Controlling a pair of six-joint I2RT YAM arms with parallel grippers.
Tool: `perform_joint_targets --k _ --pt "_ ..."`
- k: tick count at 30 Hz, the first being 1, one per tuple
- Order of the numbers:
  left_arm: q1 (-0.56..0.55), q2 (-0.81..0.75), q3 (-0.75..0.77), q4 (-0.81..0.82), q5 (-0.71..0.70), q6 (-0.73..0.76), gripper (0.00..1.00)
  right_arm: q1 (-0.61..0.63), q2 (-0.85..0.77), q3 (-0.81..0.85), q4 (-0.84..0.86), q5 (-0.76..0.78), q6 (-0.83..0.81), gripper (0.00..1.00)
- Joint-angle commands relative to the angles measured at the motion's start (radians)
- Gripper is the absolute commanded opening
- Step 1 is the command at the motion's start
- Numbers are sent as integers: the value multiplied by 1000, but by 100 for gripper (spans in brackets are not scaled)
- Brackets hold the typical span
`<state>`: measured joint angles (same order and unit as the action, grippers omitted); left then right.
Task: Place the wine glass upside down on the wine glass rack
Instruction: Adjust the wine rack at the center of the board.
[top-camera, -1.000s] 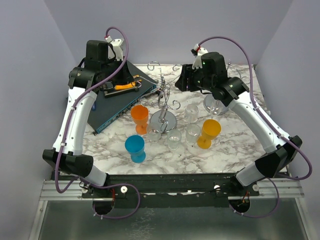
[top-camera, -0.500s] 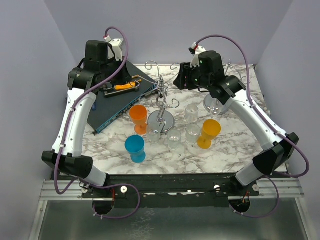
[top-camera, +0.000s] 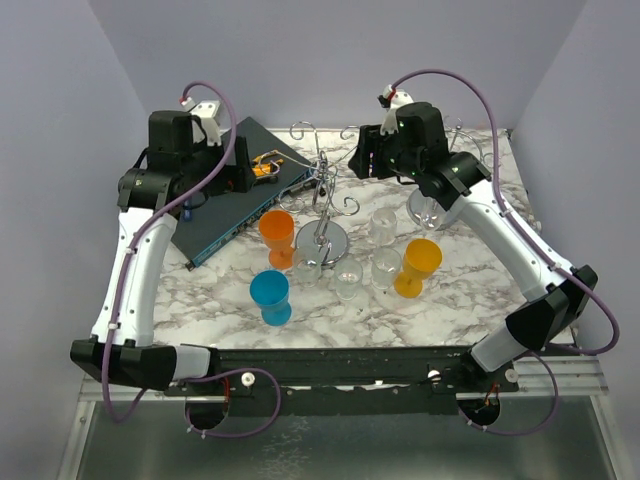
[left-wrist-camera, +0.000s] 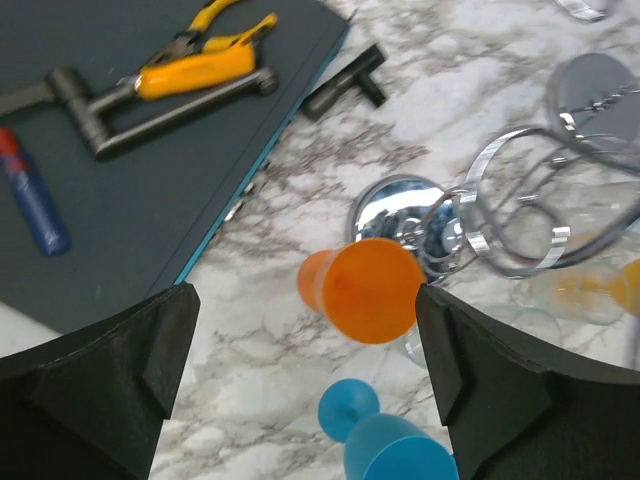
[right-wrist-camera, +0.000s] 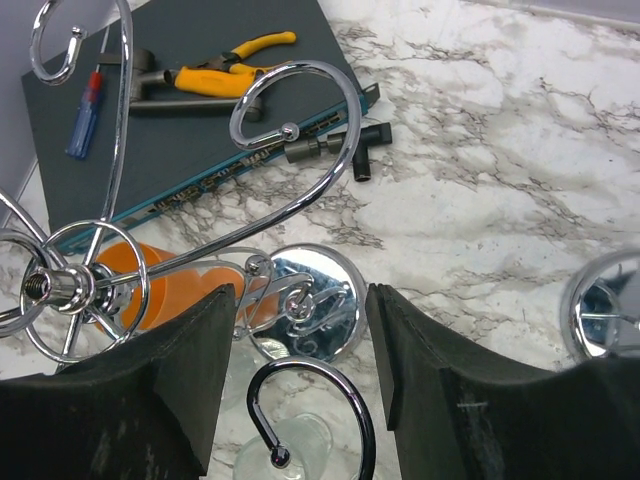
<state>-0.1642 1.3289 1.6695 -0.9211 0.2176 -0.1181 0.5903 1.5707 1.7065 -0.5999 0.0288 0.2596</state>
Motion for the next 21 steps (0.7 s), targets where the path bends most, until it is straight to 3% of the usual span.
perform_joint_targets --k 1,11,16,21 --pt "106 -46 -135 -11 33 4 99 8 5 8 -73 70 -56 62" --pt "155 10 -318 73 246 -6 89 8 25 189 -163 94 -100 76" --pt "139 76 -317 102 295 -20 87 8 -3 240 -209 110 -104 77" --pt "86 90 -355 134 280 -13 81 8 -61 183 -219 144 -72 76"
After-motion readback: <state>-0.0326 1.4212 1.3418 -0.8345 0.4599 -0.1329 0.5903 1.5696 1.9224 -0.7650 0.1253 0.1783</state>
